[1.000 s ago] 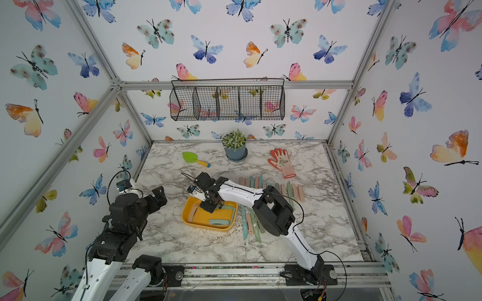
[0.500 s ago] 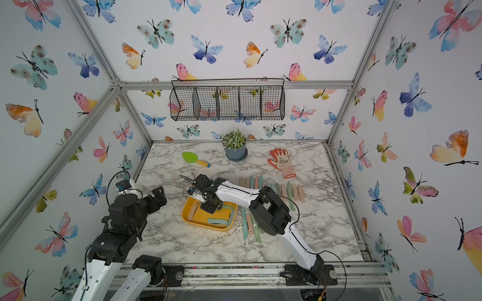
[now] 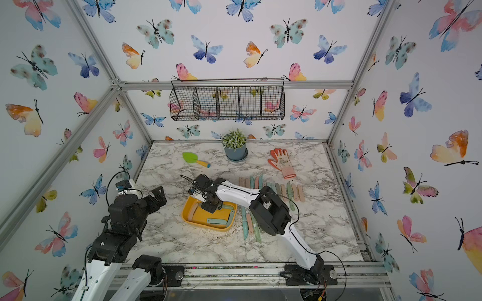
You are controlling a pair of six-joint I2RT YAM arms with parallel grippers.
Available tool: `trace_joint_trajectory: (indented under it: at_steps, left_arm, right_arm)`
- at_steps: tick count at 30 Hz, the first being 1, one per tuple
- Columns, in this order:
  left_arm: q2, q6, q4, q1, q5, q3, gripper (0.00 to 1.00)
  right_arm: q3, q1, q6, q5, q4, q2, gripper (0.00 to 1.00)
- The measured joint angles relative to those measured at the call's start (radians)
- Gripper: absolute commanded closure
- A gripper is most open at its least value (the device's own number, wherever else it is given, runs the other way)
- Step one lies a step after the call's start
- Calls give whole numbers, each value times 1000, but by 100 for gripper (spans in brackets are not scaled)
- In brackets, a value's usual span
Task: Take the fruit knife out of the storage box
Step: Pick up the fruit knife from the storage box.
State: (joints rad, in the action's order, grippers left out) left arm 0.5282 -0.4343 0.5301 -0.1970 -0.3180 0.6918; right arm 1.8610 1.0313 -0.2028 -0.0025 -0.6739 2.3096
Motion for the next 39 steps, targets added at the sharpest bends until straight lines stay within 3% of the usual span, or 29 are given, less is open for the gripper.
trace_joint_trajectory:
  at_steps: [21,28,35,39]
  left_arm:
    - [0,0,0,0,0,0,2]
    - [-1,0,0,0,0,0,2]
    - [-1,15,-7,0,56,0,2]
    - [2,31,-21,0,125,0,2]
  right_arm:
    - [-33,5,37,-51,11,-63,91]
    - [-43,5,77,-51,3,-99,92]
    - [-341,-19,209,-82,92,-478,92]
    - [-504,-91,298,-95,158,-714,92]
